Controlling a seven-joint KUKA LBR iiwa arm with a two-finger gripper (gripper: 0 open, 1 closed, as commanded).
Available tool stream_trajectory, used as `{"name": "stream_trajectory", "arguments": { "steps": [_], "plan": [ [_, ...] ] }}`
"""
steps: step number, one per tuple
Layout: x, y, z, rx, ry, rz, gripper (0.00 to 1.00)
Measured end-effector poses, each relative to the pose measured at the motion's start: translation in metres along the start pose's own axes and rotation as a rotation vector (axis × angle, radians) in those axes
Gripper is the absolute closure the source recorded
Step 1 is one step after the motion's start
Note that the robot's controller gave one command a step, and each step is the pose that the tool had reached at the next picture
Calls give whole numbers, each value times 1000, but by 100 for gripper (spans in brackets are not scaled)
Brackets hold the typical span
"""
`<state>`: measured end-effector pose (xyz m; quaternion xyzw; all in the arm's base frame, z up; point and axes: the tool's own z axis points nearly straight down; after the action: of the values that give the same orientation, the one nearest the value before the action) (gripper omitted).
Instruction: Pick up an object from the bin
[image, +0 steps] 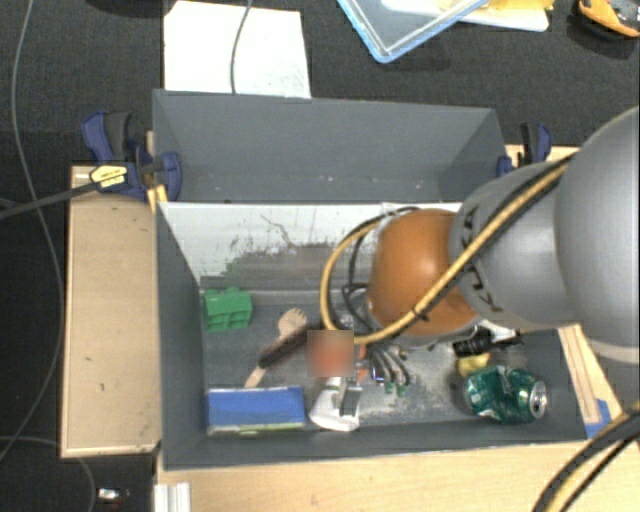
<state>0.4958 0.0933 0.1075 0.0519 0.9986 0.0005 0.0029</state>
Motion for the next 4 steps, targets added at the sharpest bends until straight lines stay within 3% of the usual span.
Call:
{"name": "stream_trajectory", "arguments": {
  "steps": [1, 2, 3, 4],
  "plan": [
    [-14, -2, -13, -1, 0, -41, 0],
    [-57, -39, -9, -1, 0, -230, 0],
    [-68, -41, -6, -2, -5, -123, 0],
    [-67, 0, 14, -1, -4, -245, 0]
  ]
}}
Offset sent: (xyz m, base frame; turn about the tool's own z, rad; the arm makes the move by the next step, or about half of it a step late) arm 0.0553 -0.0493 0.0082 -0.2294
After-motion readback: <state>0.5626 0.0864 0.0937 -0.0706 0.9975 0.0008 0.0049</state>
